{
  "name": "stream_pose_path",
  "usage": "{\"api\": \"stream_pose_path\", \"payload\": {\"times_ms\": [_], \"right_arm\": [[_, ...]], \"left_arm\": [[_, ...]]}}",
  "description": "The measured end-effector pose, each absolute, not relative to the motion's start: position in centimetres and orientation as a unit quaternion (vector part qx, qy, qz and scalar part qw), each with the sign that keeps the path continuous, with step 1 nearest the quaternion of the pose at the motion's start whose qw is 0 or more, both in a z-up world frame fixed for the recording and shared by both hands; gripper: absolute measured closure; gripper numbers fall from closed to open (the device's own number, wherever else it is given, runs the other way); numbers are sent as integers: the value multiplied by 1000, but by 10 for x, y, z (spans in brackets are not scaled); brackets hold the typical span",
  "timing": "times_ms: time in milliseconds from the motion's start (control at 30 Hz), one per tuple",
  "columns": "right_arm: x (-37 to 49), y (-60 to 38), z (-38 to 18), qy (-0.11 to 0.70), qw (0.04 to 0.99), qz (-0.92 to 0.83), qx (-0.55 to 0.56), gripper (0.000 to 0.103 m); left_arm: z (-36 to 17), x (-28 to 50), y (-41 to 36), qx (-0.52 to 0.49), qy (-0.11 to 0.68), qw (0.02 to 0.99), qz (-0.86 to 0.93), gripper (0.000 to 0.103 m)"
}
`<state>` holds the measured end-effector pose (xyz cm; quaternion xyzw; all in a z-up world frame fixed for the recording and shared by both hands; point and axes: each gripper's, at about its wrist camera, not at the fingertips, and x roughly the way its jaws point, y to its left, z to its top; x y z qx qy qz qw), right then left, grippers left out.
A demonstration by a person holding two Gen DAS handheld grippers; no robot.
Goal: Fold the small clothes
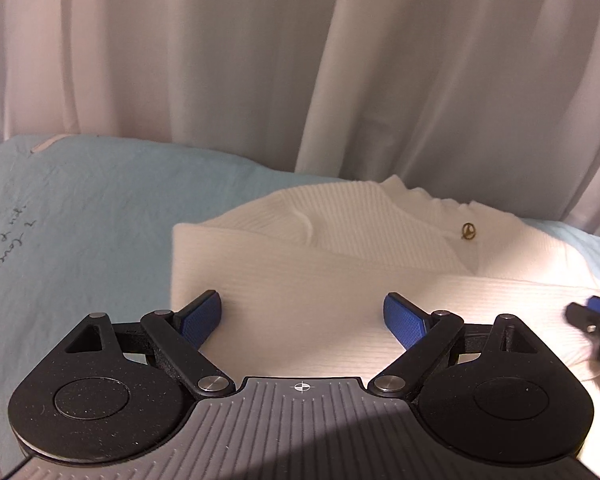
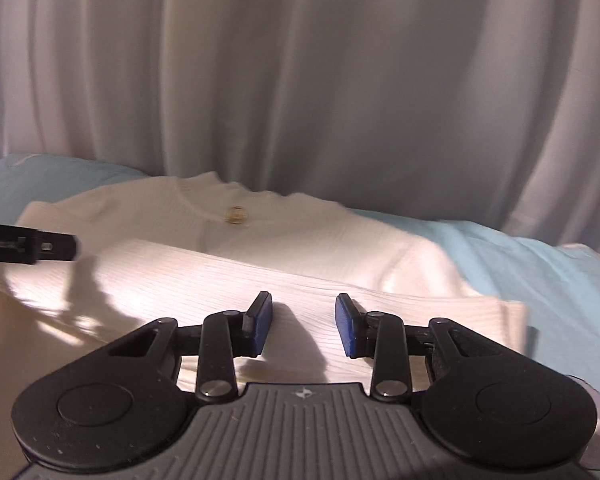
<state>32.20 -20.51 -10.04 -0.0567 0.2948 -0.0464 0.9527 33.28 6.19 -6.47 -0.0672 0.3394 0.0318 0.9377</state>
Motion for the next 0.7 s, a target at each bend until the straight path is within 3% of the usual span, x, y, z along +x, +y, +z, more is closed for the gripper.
{"api": "stream_pose_path", "payload": {"times_ms": [167,267,533,700], "right_arm": [[307,-232,-88,306,944,-114,-47,71],[297,-217,-85,308,945,-95,-48,86],[291,-195,-95,334,929,-106,-122,86],[225,-201,-65,346,937,-47,-11,86]], "left_arm": [[-66,324,66,-33,336,941,16,11],[-65,321,66,-36,340,940,19,10],[-61,309,79,-59,381,921,58,8],[-35,266,87,-47,389,920,37,14]]}}
